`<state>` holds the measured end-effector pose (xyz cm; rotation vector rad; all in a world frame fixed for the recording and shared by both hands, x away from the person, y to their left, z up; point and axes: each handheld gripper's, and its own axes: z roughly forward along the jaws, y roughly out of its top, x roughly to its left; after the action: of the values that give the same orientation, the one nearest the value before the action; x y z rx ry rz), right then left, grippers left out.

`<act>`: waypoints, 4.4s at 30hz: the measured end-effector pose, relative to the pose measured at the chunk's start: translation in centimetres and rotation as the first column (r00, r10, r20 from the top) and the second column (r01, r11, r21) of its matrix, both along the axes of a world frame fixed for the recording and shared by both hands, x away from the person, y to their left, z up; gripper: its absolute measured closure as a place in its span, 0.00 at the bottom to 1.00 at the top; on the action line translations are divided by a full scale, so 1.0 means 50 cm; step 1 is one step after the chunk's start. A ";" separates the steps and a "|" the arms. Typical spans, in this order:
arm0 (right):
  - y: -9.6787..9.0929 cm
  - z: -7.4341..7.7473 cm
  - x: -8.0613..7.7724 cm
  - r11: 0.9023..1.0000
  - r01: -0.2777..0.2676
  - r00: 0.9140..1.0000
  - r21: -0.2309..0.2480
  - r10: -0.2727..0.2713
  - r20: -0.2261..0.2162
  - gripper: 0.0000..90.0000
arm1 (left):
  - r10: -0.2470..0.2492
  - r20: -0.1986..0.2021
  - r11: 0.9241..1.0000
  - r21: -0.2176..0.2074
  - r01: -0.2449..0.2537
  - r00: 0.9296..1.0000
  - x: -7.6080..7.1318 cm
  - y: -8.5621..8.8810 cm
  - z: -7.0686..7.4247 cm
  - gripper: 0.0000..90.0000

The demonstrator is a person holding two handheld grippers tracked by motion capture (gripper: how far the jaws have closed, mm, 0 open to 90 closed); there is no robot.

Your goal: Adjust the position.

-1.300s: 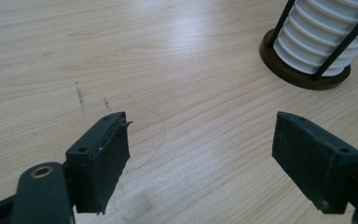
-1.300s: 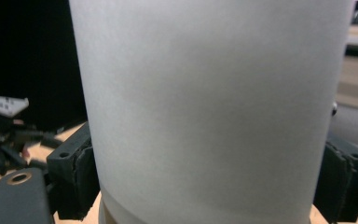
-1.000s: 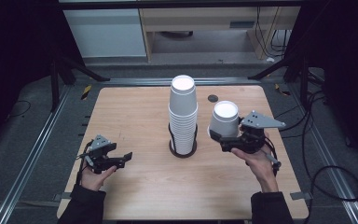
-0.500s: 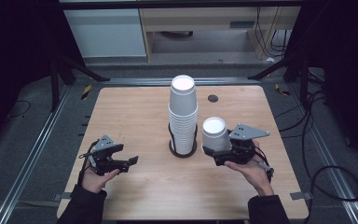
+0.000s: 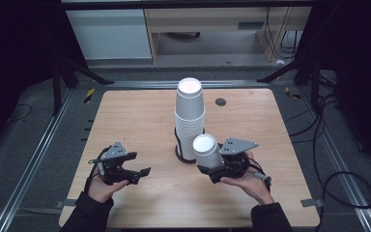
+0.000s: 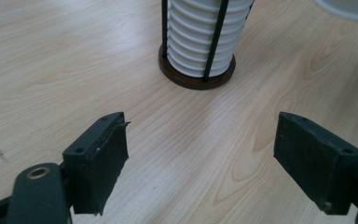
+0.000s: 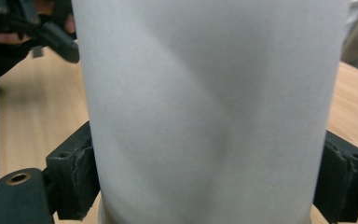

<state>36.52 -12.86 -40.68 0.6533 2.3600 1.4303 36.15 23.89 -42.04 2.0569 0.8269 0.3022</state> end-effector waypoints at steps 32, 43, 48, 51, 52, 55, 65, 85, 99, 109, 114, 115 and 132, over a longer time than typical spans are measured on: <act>0.143 -0.077 0.004 0.958 -0.234 0.972 -0.163 0.227 -0.058 0.14 | -0.178 0.016 0.984 -0.013 0.178 0.984 -0.040 -0.059 0.037 0.15; 0.180 -0.084 0.003 0.933 -0.280 0.960 -0.225 0.275 -0.051 0.14 | -0.211 -0.003 0.977 -0.006 0.211 0.977 -0.041 -0.072 0.035 0.14; 0.193 -0.088 0.000 0.926 -0.299 0.954 -0.232 0.296 -0.046 0.14 | -0.223 -0.011 0.975 0.001 0.223 0.975 -0.040 -0.078 0.032 0.14; 0.202 -0.090 -0.002 0.920 -0.312 0.950 -0.238 0.310 -0.048 0.14 | -0.230 -0.015 0.973 0.005 0.230 0.973 -0.041 -0.083 0.031 0.14; 0.206 -0.091 -0.002 0.918 -0.318 0.948 -0.238 0.316 -0.046 0.14 | -0.234 -0.015 0.972 0.006 0.234 0.972 -0.041 -0.084 0.031 0.14; 0.217 -0.092 -0.005 0.911 -0.329 0.944 -0.247 0.328 -0.046 0.14 | -0.238 -0.018 0.971 0.007 0.238 0.971 -0.041 -0.086 0.029 0.14; 0.241 -0.086 -0.008 0.903 -0.345 0.937 -0.258 0.348 -0.037 0.14 | -0.259 -0.038 0.966 0.021 0.259 0.965 -0.041 -0.095 0.021 0.17; 0.253 -0.079 -0.009 0.900 -0.344 0.938 -0.269 0.341 -0.058 0.14 | -0.246 -0.039 0.969 0.017 0.247 0.969 -0.040 -0.094 0.021 0.22; 0.255 -0.080 -0.006 0.904 -0.341 0.939 -0.258 0.337 -0.062 0.12 | -0.241 -0.048 0.970 0.011 0.242 0.969 -0.039 -0.091 0.022 0.23; 0.241 -0.071 -0.007 0.920 -0.310 0.949 -0.240 0.312 -0.031 0.08 | -0.222 -0.039 0.974 0.029 0.223 0.974 -0.036 -0.082 0.026 0.24; 0.215 -0.055 -0.007 0.935 -0.277 0.959 -0.219 0.283 -0.007 0.08 | -0.208 -0.038 0.978 0.018 0.209 0.977 -0.029 -0.068 0.026 0.24; 0.207 -0.051 -0.006 0.941 -0.270 0.961 -0.206 0.276 -0.001 0.08 | -0.206 -0.036 0.978 0.019 0.206 0.978 -0.029 -0.067 0.026 0.24; 0.088 -0.026 -0.020 0.990 -0.126 0.992 -0.061 0.126 0.002 0.08 | -0.172 0.026 0.983 -0.057 0.174 0.985 -0.024 -0.041 0.041 0.24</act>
<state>35.54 -8.44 -41.98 0.4910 2.4686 1.4022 34.95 21.86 -39.97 2.0508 0.6319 0.2000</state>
